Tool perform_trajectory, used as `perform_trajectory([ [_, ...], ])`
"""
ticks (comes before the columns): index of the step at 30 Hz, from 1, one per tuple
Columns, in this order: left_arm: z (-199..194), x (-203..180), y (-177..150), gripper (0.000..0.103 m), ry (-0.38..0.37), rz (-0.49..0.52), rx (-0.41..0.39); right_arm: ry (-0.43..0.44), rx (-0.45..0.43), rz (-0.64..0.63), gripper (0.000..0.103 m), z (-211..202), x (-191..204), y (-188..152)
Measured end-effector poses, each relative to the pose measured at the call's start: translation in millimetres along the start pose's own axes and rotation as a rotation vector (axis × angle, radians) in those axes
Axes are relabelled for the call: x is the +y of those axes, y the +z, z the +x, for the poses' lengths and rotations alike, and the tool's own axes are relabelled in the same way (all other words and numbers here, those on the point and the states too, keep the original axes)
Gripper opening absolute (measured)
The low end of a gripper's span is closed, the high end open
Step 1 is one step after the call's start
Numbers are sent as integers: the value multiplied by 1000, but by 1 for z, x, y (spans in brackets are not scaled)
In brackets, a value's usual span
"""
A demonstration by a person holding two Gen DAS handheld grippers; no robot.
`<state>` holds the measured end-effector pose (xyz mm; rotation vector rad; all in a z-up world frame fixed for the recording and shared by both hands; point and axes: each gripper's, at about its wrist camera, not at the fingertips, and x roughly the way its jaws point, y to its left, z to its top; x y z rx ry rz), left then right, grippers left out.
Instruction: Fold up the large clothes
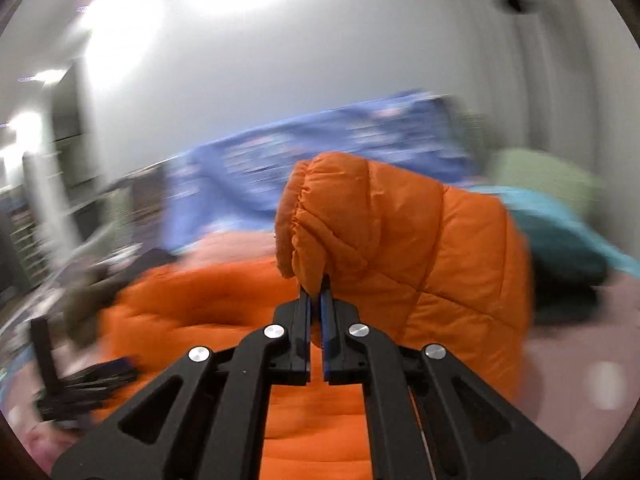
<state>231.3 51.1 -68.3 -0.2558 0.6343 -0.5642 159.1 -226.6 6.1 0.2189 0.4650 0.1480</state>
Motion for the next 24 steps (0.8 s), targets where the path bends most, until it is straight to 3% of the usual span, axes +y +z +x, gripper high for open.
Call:
perform_trajectory([
  [3, -8, 8, 4, 87, -44, -45, -13, 74, 142, -72, 5, 53, 41, -30],
  [6, -8, 20, 6, 88, -140, -125, -2, 122, 281, -104, 6, 93, 58, -63],
  [9, 7, 22, 2, 88, -223, -167, 66, 154, 292, -119, 11, 98, 67, -75],
  [15, 32, 5, -1, 88, -252, -169, 131, 230, 273, -169, 15, 90, 87, -89],
  [16, 34, 0, 1, 82, -233, -154, 125, 248, 273, -174, 22, 87, 87, -92],
  [17, 38, -5, 3, 46, -206, -133, 123, 255, 268, -180, 28, 80, 91, -96],
  [18, 44, -9, 4, 21, -183, -105, 144, 269, 258, -184, 43, 74, 91, -94],
  [19, 51, -12, 7, 8, -144, -88, 183, 295, 250, -186, 49, 69, 91, -91],
  [21, 45, -16, 14, 8, -84, -63, 166, 356, 215, -198, 49, 50, 85, -82],
  [24, 15, -19, 29, 8, -11, 9, 93, 344, 97, -206, 49, 17, 57, -62],
])
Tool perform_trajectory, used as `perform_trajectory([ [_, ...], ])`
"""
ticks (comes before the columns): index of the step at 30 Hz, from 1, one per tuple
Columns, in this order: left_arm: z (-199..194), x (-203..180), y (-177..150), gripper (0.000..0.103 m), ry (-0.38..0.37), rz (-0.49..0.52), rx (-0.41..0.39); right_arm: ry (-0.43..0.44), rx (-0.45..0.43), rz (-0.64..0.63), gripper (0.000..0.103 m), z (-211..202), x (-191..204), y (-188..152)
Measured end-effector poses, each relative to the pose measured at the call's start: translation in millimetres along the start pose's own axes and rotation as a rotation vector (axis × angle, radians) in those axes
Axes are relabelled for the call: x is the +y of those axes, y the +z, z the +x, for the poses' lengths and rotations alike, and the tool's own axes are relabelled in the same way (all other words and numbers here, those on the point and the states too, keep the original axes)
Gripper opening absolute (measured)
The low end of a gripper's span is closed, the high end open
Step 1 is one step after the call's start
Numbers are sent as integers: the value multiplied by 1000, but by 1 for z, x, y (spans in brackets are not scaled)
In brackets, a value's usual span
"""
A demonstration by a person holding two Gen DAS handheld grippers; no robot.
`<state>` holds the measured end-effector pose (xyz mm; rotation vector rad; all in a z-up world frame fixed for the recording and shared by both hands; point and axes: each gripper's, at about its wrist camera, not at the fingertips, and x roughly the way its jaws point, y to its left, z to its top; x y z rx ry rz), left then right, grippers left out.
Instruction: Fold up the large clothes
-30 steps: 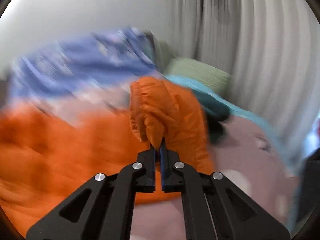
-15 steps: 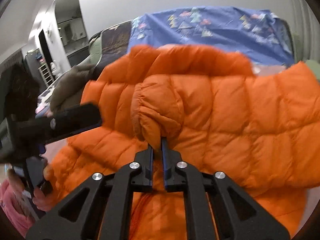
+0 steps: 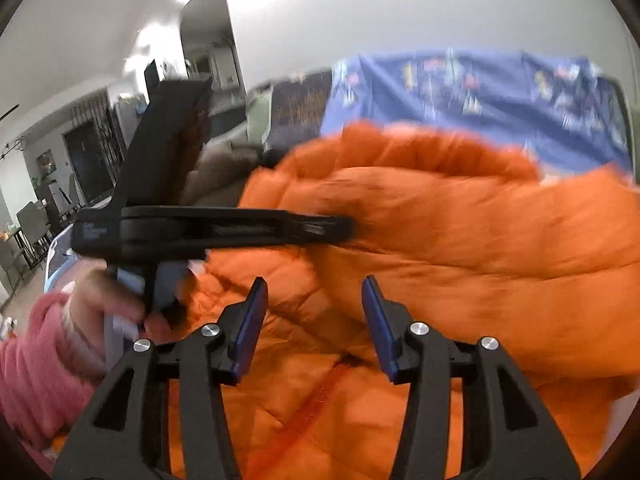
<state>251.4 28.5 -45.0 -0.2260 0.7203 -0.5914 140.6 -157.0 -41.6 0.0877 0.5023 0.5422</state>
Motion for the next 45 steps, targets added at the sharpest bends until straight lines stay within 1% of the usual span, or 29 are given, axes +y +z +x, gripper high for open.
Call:
perform_trajectory([
  [2, -29, 2, 10, 8, 75, 50, -43, -80, -71, 38, 49, -21, -19, 5],
  [4, -48, 11, 15, 8, 165, 88, -56, -240, -97, 123, 49, -29, -50, 10],
  [5, -51, 19, 15, 9, 218, 96, -51, -304, -82, 165, 49, -27, -64, 9],
  [6, -52, 26, 15, 9, 261, 97, -46, -365, -35, 227, 49, -18, -85, 5],
  [7, -48, 37, 12, 11, 327, 97, -35, -388, 17, 272, 49, -8, -99, 0],
  [9, -25, 62, 1, 18, 422, 87, 22, -406, 153, 375, 49, 19, -129, -17],
  [10, -14, 68, -4, 30, 443, 77, 59, -397, 195, 414, 49, 28, -139, -23],
  [11, -2, 75, -12, 38, 469, 71, 100, -393, 199, 425, 48, 30, -141, -24],
  [12, 4, 76, -20, 38, 495, 86, 108, -392, 183, 421, 48, 26, -140, -20],
  [15, 2, 62, -22, 38, 570, 155, 82, -399, 134, 386, 49, 14, -132, -12],
  [18, -14, 46, -16, 39, 654, 210, 37, -352, 39, 358, 49, 1, -121, 0],
  [20, -30, 39, -11, 46, 709, 227, -15, -340, 5, 337, 49, -5, -114, -4],
  [21, -40, 31, -7, 47, 756, 236, -63, -344, 10, 324, 49, -4, -113, -4],
  [22, -48, 24, -5, 46, 781, 238, -92, -353, 33, 321, 49, 2, -116, -2],
  [23, -56, 15, -4, 46, 788, 234, -126, -363, 67, 330, 49, 11, -119, -5],
  [24, -65, 4, -2, 46, 728, 212, -160, -361, 89, 345, 49, 18, -119, -8],
  [25, -67, -5, 1, 46, 661, 194, -170, -348, 113, 367, 49, 23, -122, -13],
  [26, -66, -13, 2, 47, 555, 173, -162, -333, 131, 383, 49, 28, -125, -15],
  [27, -58, -20, 1, 48, 481, 172, -130, -324, 143, 388, 49, 32, -126, -17],
  [29, -28, -30, -5, 52, 402, 204, -44, -323, 145, 378, 50, 35, -124, -18],
  [30, -9, -31, -11, 52, 417, 233, 2, -322, 144, 377, 51, 35, -124, -18],
  [31, 6, -32, -19, 52, 451, 256, 37, -323, 146, 377, 51, 35, -124, -18],
  [33, 43, -18, -38, 55, 557, 294, 109, -342, 175, 370, 51, 40, -124, -19],
  [34, 48, -11, -43, 56, 553, 277, 124, -345, 196, 362, 52, 43, -123, -21],
  [37, 45, -12, -40, 60, 560, 267, 126, -388, 243, 309, 59, 54, -116, -23],
  [40, 35, -12, -38, 60, 541, 252, 118, -392, 213, 285, 62, 46, -109, -20],
  [42, 20, -5, -33, 61, 541, 239, 100, -380, 173, 341, 62, 25, -115, -16],
  [43, 5, -4, -32, 61, 552, 237, 78, -363, 147, 379, 62, 9, -118, -15],
  [45, -24, 1, -33, 68, 550, 232, 47, -325, 97, 435, 62, -29, -122, -17],
])
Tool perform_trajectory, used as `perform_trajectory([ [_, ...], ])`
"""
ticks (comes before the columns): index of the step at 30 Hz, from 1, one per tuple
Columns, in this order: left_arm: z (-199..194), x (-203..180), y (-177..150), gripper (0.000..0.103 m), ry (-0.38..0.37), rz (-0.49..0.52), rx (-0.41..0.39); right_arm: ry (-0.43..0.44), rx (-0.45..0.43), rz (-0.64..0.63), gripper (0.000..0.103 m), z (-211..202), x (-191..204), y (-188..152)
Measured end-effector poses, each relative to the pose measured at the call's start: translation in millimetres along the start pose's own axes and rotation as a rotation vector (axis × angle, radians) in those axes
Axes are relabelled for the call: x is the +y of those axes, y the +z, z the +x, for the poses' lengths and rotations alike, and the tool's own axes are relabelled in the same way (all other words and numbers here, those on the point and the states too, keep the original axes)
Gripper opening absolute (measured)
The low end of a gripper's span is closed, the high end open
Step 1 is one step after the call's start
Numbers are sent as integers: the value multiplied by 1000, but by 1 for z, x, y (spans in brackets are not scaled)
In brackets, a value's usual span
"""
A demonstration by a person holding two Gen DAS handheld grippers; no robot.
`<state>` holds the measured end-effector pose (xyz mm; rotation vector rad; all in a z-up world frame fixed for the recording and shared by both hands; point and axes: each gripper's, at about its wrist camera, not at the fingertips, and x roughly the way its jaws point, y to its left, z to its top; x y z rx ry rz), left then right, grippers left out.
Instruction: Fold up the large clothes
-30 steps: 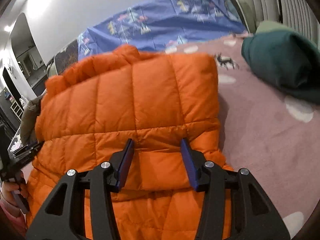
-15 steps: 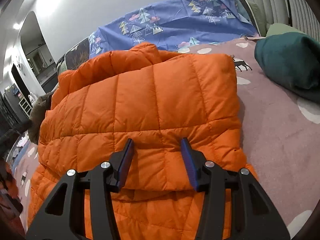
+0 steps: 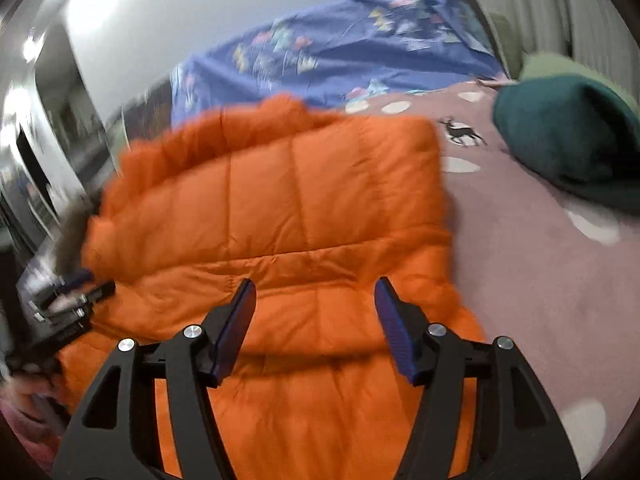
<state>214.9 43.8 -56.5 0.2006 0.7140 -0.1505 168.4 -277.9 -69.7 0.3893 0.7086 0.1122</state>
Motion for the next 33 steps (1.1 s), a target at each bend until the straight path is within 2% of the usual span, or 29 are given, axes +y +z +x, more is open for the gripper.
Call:
perform_trajectory([
  [2, -26, 22, -13, 80, -28, -17, -5, -14, 5, 1, 62, -27, -14, -9],
  [4, -40, 40, -32, 84, -62, -12, 33, -53, 31, -11, 62, -53, -29, -27],
  [7, -55, 61, -73, 84, -159, -25, 123, -36, 81, 23, 62, -80, -49, -59],
  [12, -72, 72, -130, 83, -232, -61, 204, 29, 158, 100, 62, -100, -54, -113],
  [16, -86, 71, -157, 81, -324, -123, 215, 64, 157, 99, 62, -116, -44, -139],
  [24, -123, 52, -191, 78, -406, -104, 203, 130, 167, 145, 62, -149, -38, -173],
  [27, -135, 48, -199, 69, -433, -114, 205, 144, 169, 153, 60, -157, -36, -181],
  [30, -144, 45, -209, 53, -462, -147, 208, 156, 187, 154, 49, -160, -32, -187],
  [32, -149, 46, -213, 29, -489, -165, 209, 148, 194, 149, 40, -161, -30, -189],
  [33, -150, 47, -213, 23, -504, -181, 209, 128, 195, 147, 36, -163, -28, -191],
])
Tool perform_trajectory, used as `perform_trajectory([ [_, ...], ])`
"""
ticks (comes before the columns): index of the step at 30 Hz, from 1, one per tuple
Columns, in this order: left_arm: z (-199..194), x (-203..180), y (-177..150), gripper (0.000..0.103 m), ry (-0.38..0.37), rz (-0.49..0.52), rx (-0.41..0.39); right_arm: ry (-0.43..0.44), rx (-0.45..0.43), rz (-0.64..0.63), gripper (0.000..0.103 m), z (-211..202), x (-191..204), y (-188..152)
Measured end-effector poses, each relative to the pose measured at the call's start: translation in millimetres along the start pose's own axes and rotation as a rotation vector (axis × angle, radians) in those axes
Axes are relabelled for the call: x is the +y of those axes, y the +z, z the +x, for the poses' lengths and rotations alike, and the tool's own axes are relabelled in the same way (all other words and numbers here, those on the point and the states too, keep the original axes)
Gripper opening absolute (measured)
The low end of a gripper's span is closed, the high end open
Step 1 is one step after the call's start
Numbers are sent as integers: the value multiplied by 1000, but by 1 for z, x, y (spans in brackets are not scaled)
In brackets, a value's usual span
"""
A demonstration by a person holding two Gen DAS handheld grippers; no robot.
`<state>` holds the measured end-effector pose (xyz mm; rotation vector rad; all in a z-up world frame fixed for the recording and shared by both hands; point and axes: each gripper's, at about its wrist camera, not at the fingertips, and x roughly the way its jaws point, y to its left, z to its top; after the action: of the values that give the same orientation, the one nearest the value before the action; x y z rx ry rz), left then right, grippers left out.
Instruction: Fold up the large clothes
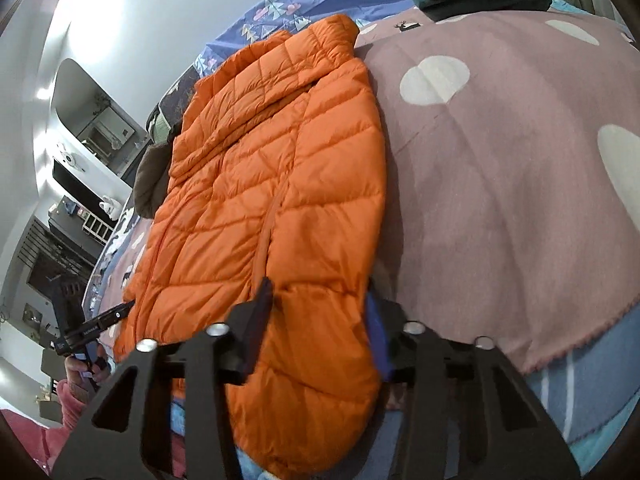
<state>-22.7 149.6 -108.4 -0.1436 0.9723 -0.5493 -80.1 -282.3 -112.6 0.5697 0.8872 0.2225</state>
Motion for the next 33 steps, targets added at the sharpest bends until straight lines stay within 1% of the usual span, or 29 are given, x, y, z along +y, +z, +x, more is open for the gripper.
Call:
perform_trajectory([
  [1, -1, 1, 0, 18, -4, -6, -5, -9, -1, -1, 36, -1, 0, 1],
  [3, -2, 1, 1, 18, 11, -8, -4, -42, -5, -12, 37, -8, 1, -1],
  [4, -1, 1, 1, 18, 15, -12, -1, -52, -3, -12, 40, -10, 1, -1],
  [5, -2, 2, 0, 20, 20, -16, 4, -52, 6, -6, 46, -14, -1, -3],
  [6, -4, 2, -1, 21, 26, -18, 8, -45, 11, -2, 56, -17, -2, -5],
  [7, -5, 3, -3, 28, 33, -23, 8, -36, 16, -3, 58, -18, -3, -7],
  [8, -8, 5, -5, 40, 32, -29, 13, -29, 21, -6, 58, -19, -4, -10],
  [9, -8, 6, -7, 44, 25, -33, 17, -21, 26, -5, 58, -17, -5, -12],
  [12, -6, 3, -9, 48, 22, -28, 19, 16, 19, 18, 60, -9, -4, -15],
  [13, -5, 1, -9, 45, 17, -26, 17, 27, 14, 22, 56, -8, -2, -15],
  [14, -5, -1, -9, 30, 9, -18, 13, 46, 14, 24, 28, -8, 1, -14],
  [15, -6, -5, -9, 15, -12, -5, 11, 60, -2, 24, 14, -11, 5, -12],
  [16, -10, -9, -8, 10, -4, 4, -6, 57, -29, 16, 9, -17, 10, -11],
  [18, -29, -20, -2, 7, 15, 49, -83, 66, -101, -8, 6, -36, 22, -2],
  [21, -62, -33, 9, 6, -2, 79, -183, 86, -204, -40, 5, -69, 39, 11],
  [22, -80, -42, 14, 6, 4, 110, -235, 93, -238, -53, 5, -81, 45, 14],
  [25, -121, -58, 20, 6, 2, 157, -323, 128, -316, -99, 5, -119, 62, 18],
  [27, -148, -69, 17, 7, 12, 190, -378, 131, -364, -150, 5, -144, 74, 14],
  [30, -172, -81, 12, 9, 30, 221, -431, 112, -419, -219, 6, -168, 89, 7],
  [31, -178, -84, 10, 10, 36, 234, -446, 103, -431, -232, 7, -171, 90, 8],
  [33, -179, -86, 11, 12, 51, 251, -451, 76, -438, -242, 8, -165, 90, 13],
])
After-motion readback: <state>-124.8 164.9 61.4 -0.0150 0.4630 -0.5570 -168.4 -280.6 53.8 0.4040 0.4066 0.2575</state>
